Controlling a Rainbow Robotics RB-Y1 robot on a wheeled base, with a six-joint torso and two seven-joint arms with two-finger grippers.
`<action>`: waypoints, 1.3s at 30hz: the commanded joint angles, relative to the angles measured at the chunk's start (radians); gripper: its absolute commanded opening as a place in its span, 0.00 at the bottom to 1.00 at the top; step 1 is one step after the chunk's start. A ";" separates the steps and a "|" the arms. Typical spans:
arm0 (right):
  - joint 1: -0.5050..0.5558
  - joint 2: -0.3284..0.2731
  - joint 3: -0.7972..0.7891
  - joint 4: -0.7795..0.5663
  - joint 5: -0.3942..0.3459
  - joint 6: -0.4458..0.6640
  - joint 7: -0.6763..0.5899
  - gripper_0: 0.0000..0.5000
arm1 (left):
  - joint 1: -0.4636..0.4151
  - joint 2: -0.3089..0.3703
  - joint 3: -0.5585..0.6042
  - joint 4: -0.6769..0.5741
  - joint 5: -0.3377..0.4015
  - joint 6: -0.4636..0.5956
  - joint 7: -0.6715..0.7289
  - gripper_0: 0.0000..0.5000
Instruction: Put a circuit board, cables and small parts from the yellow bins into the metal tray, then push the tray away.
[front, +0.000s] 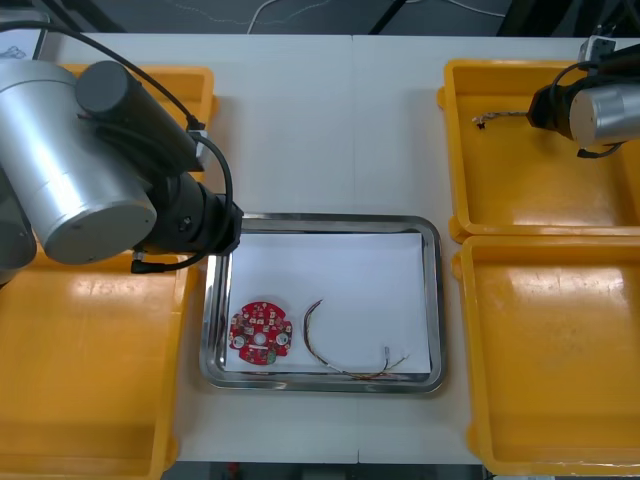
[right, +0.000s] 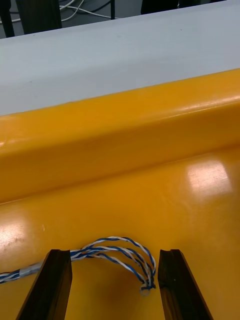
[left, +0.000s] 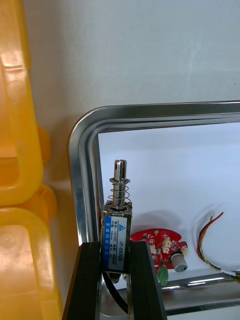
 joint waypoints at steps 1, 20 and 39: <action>-0.023 0.008 0.017 -0.006 0.008 -0.018 0.034 1.00 | -0.031 -0.008 -0.085 0.056 -0.065 -0.071 -0.034 0.00; 0.011 0.002 0.017 -0.006 0.000 -0.033 0.045 1.00 | -0.128 -0.076 -0.246 0.226 -0.099 -0.186 0.004 0.00; 0.024 0.000 0.017 -0.006 0.006 -0.037 0.047 0.21 | -0.142 -0.097 -0.332 0.277 -0.148 -0.199 0.041 0.00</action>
